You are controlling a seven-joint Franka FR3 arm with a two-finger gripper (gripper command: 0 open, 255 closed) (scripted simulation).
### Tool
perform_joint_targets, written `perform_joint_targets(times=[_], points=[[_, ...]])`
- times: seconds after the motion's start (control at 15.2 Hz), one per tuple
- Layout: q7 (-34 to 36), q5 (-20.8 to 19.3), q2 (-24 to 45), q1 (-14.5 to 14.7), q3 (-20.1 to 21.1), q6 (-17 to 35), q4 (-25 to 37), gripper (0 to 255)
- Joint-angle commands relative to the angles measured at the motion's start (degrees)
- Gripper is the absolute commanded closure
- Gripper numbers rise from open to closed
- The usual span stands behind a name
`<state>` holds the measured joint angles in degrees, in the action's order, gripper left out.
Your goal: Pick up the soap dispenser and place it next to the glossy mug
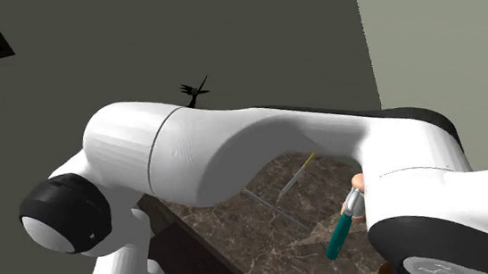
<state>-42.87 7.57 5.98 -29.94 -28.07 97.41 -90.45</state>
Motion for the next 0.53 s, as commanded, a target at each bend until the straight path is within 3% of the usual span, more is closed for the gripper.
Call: perform_joint_targets(times=[0.0,0.46], points=[[-0.02,-0.12,-0.32,0.13,0.06,1.62,-1.83,255],[-0.37,-0.13,-0.60,0.35,0.20,7.07,-7.54,255]])
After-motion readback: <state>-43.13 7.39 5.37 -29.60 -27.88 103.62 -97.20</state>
